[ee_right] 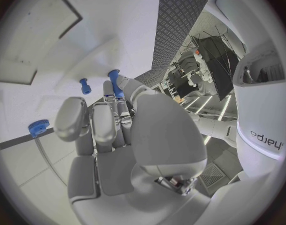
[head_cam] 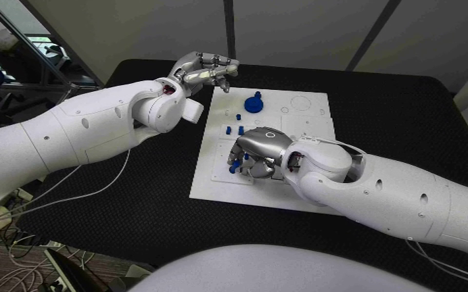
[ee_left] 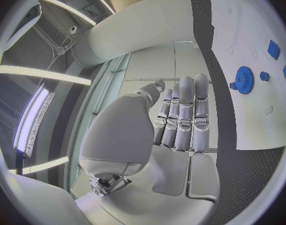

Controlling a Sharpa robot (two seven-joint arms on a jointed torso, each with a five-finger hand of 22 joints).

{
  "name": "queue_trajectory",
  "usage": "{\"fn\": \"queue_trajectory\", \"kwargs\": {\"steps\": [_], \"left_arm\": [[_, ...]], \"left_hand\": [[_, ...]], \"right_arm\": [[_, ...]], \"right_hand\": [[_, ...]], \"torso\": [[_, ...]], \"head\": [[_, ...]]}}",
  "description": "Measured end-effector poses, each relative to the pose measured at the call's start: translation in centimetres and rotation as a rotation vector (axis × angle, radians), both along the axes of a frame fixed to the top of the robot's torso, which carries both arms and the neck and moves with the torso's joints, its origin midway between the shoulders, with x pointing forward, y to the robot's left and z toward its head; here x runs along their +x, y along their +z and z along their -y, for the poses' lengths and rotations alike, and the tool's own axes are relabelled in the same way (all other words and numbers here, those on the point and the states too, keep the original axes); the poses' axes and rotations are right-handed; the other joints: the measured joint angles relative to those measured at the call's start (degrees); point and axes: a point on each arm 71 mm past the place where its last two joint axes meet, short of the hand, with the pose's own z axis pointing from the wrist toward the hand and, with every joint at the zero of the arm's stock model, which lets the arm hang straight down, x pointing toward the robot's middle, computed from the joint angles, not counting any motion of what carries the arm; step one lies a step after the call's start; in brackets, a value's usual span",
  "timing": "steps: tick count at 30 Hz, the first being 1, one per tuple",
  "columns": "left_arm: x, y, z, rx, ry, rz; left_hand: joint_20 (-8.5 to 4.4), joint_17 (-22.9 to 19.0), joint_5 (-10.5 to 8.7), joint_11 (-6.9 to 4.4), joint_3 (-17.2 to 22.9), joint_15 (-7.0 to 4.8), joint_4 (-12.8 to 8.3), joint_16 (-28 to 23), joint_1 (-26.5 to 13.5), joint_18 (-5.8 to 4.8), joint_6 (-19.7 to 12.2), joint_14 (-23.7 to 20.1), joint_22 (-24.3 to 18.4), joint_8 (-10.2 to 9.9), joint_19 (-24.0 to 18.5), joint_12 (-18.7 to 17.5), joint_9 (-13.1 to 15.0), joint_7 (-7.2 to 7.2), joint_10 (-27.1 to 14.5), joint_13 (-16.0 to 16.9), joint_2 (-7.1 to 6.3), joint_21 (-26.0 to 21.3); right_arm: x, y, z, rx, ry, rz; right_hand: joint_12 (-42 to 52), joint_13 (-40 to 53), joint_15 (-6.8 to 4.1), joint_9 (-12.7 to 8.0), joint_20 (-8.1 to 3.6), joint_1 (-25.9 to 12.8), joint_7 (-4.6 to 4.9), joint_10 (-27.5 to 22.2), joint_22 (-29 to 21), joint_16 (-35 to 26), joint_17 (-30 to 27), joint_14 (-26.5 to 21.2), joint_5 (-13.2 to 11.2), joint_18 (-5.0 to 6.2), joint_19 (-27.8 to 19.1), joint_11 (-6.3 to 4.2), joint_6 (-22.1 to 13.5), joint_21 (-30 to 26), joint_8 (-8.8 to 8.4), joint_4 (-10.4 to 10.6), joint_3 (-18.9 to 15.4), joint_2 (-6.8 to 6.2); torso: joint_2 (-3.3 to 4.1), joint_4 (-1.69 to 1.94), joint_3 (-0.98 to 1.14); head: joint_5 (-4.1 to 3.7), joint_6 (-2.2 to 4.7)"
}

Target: Assemble the parts on the task board

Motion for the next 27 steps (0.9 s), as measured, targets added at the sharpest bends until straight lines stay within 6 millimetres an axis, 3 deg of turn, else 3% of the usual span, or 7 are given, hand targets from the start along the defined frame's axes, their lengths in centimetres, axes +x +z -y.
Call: {"fn": "queue_trajectory", "kwargs": {"steps": [4, 8, 10, 14, 16, 19, 27], "left_arm": [[0.0, 0.0, 0.0, 0.000, 0.000, 0.000], [0.0, 0.0, 0.0, 0.001, 0.000, -0.001], [0.0, 0.0, -0.1, 0.001, 0.000, -0.001], [0.0, 0.0, -0.1, 0.001, -0.001, -0.002], [0.0, 0.0, -0.1, 0.001, -0.001, -0.003], [0.0, 0.0, -0.1, 0.002, -0.001, -0.003], [0.0, 0.0, -0.3, 0.004, 0.002, -0.005]], "left_hand": [[0.00, 0.0, 0.00, 0.00, 0.0, 0.00, 0.0, 0.0, 0.0, 0.00, 0.0, 0.0, 0.0, 0.0, 0.0, 0.0, 0.0, 0.00, 0.0, 0.0, 0.00, 0.0], [0.00, 0.0, 0.00, 0.00, 0.0, 0.00, 0.0, 0.0, 0.0, 0.00, 0.0, 0.0, 0.0, 0.0, 0.0, 0.0, 0.0, 0.00, 0.0, 0.0, 0.00, 0.0], [0.00, 0.0, 0.00, 0.00, 0.0, 0.00, 0.0, 0.0, 0.0, 0.00, 0.0, 0.0, 0.0, 0.0, 0.0, 0.0, 0.0, 0.00, 0.0, 0.0, 0.00, 0.0], [0.00, 0.0, 0.00, 0.00, -0.2, 0.00, -0.2, 0.0, 0.0, 0.00, 0.0, 0.0, 0.0, 0.0, 0.0, 0.0, 0.0, 0.00, 0.0, 0.0, 0.00, 0.0], [0.00, 0.0, 0.00, 0.00, -0.2, 0.00, -0.2, 0.0, 0.0, 0.00, 0.0, 0.0, 0.0, 0.0, 0.0, 0.0, 0.0, 0.00, 0.0, 0.0, 0.00, 0.0], [0.00, 0.0, 0.00, 0.00, -0.2, 0.00, -0.2, 0.0, 0.0, 0.00, 0.0, 0.0, 0.0, 0.0, 0.0, 0.0, 0.0, 0.00, 0.0, 0.0, 0.00, 0.0], [0.00, 0.0, 0.00, 0.00, -0.2, 0.00, -0.2, 0.0, 0.0, 0.00, 0.0, 0.0, 0.0, 0.0, 0.0, 0.0, 0.0, 0.00, 0.0, 0.0, 0.00, 0.0]], "right_arm": [[0.1, -0.1, 0.0, -0.004, -0.001, -0.002], [0.0, -0.4, 0.0, -0.007, -0.002, -0.005], [0.0, -0.4, 0.0, -0.005, -0.002, -0.005], [-0.1, -0.4, 0.1, 0.005, -0.002, -0.002], [-0.3, -0.4, 0.2, 0.015, -0.003, -0.001], [-0.7, -0.4, 0.5, 0.038, -0.004, -0.002], [-1.7, 0.4, 2.5, 0.105, -0.024, 0.009]], "right_hand": [[-2.9, -1.2, 0.95, -1.0, 1.04, -1.7, 1.04, -4.8, -2.5, -0.3, -0.9, 0.1, 0.3, 0.00, -1.7, 1.34, -3.8, -1.9, -2.21, 0.6, -0.3, -1.71], [-4.3, -1.8, 2.03, -1.9, 1.73, -3.1, 1.08, -9.3, -6.9, -2.9, -4.8, -0.9, 0.2, 0.07, -4.3, 2.26, -7.8, -5.0, -2.51, 1.0, -1.3, -3.04], [-4.6, -1.9, 2.37, -2.1, 2.15, -3.1, 0.73, -11.9, -10.0, -4.7, -7.4, -2.4, -0.2, 1.38, -6.1, 2.75, -9.4, -7.4, -2.51, 0.8, -2.4, -3.09], [-3.7, -1.8, 2.93, -2.1, 2.82, -3.1, 0.15, -15.3, -14.6, -6.8, -10.8, -4.6, -0.2, 1.38, -8.7, 3.35, -11.5, -10.8, -2.51, 0.6, -4.5, -3.09], [-3.0, -1.8, 3.08, -2.1, 3.06, -3.1, 0.03, -16.4, -15.9, -7.2, -11.8, -5.4, -0.2, 2.27, -9.3, 3.60, -12.1, -11.9, -2.51, 0.7, -5.4, -3.09], [-2.1, -1.7, 3.18, -2.1, 3.14, -3.1, -0.29, -17.2, -16.9, -7.8, -13.2, -6.1, -0.2, 2.28, -9.5, 3.65, -12.5, -12.4, -2.51, 0.8, -6.4, -3.09], [0.4, -1.3, 3.18, -1.9, 3.14, -2.6, -0.01, -17.6, -17.2, -8.4, -14.8, -6.5, -0.2, 2.27, -9.5, 3.65, -13.1, -12.8, -2.51, 0.8, -7.6, -2.59]], "torso": [[0.00, 0.00, 0.00], [-0.03, 0.00, 0.01], [-0.04, 0.00, 0.01], [-0.03, 0.00, 0.01], [-0.03, -0.02, 0.03], [-0.03, -0.03, 0.04], [-0.08, -0.04, 0.06]], "head": [[0.00, 0.07], [0.04, 0.13], [0.04, 0.13], [0.05, 0.15], [0.04, 0.16], [0.04, 0.16], [-0.01, 0.29]]}}
